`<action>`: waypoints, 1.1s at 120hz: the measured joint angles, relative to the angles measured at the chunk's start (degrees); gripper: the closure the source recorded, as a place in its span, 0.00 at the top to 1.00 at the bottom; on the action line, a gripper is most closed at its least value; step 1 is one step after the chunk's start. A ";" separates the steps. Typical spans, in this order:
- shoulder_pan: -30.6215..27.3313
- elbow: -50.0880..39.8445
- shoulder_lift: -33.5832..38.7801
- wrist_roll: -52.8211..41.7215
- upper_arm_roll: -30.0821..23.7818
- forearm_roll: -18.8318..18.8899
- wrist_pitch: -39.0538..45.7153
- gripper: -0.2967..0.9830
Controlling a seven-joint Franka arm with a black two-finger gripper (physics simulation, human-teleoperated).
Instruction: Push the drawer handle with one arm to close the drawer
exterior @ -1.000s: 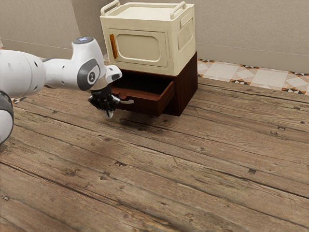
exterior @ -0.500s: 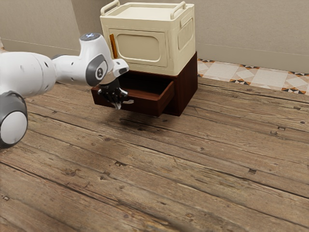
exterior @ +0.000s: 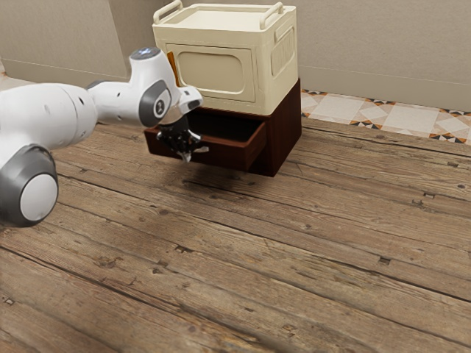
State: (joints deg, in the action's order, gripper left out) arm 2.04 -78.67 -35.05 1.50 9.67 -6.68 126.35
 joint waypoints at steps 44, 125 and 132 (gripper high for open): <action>-0.71 7.66 -4.83 -0.38 -0.02 0.01 -2.82 0.15; -1.93 22.42 -12.96 -0.82 -1.19 -0.01 -8.85 0.15; -1.96 23.88 -13.56 -0.83 -1.22 0.06 -9.51 0.15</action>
State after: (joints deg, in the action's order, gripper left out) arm 0.08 -54.78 -48.61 0.67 8.45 -6.62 116.84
